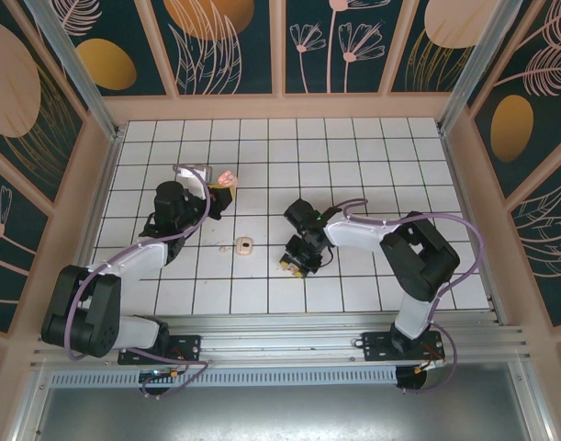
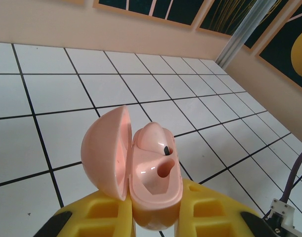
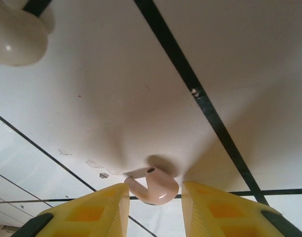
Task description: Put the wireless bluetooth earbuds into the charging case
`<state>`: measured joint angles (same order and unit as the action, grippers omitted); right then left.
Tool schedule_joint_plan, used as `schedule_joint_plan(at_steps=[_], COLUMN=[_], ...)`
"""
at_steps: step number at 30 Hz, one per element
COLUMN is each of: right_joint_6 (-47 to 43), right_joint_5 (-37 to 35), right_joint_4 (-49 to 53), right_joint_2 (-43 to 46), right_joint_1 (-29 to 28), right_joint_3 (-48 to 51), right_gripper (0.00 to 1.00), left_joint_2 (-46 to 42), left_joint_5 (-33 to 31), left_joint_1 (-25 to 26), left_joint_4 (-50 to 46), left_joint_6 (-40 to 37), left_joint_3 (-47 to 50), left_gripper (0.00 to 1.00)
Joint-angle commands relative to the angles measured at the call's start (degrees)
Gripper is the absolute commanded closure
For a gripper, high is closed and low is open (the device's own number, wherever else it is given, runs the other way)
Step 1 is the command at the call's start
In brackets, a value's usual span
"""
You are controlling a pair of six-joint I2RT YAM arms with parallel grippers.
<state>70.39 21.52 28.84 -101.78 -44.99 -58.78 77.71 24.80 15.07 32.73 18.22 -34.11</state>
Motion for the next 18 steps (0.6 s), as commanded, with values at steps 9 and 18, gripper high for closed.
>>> schedule_joint_plan(at_steps=[9, 18], right_joint_6=[-5.39, -14.74], right_joint_5=[-2.3, -4.0], right_joint_4=[5.89, 13.7], right_joint_2=[-3.44, -7.75], right_joint_1=[0.68, 0.87], right_joint_3=[-4.84, -10.84], right_gripper=[0.75, 0.77], left_joint_2=[-1.92, -2.37], left_joint_5=[-0.69, -0.8], left_joint_1=[0.22, 0.17], left_joint_4=[-0.34, -0.9], left_joint_6=[-1.38, -1.52], left_joint_3=[0.33, 0.34], left_gripper=[0.9, 0.89])
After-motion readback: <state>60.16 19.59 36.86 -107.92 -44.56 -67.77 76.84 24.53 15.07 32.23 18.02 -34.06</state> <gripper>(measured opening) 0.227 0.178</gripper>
